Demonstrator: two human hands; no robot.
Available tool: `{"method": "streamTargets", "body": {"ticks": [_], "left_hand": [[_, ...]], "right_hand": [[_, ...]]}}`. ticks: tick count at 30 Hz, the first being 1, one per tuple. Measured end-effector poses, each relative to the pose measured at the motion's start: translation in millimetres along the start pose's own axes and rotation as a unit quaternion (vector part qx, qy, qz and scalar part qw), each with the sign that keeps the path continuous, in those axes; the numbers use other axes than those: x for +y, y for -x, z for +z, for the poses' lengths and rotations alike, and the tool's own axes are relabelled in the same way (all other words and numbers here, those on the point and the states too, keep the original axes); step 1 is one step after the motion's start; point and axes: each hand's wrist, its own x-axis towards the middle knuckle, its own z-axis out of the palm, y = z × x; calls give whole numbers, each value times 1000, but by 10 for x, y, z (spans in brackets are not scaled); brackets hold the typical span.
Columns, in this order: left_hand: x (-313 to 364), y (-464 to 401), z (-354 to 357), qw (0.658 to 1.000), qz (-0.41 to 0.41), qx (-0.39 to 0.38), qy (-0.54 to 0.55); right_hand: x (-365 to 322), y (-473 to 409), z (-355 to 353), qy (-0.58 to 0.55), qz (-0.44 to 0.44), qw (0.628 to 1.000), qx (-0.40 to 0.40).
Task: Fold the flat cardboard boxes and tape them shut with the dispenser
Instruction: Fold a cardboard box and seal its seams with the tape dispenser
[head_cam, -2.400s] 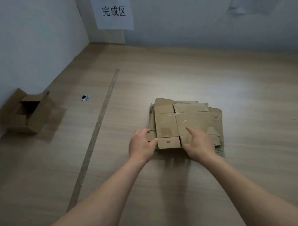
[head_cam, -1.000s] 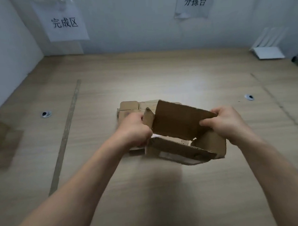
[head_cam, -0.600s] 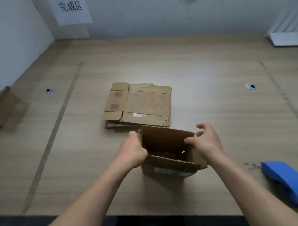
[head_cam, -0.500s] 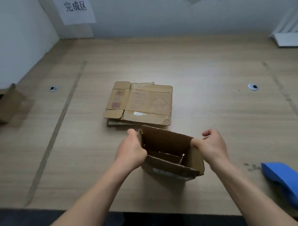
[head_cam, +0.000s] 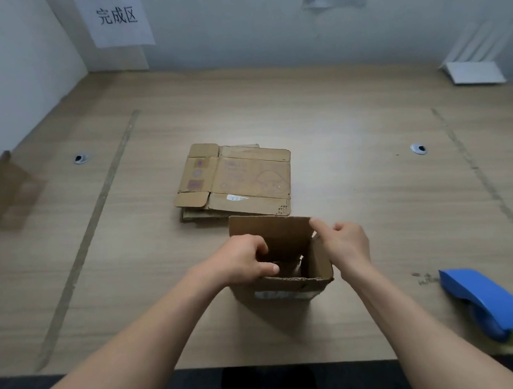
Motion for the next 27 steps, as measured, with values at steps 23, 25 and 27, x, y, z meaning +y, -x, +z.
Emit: {"method": "streamTargets", "body": {"ticks": [23, 25, 27], "left_hand": [[-279, -67, 212, 862, 432, 179, -195], [-279, 8, 254, 866, 423, 192, -188], [-314, 55, 276, 880, 388, 220, -164]], "right_hand": [[-145, -86, 21, 232, -130, 953, -148], [-183, -151, 30, 221, -81, 962, -139], [-234, -160, 97, 219, -69, 965, -127]]}}
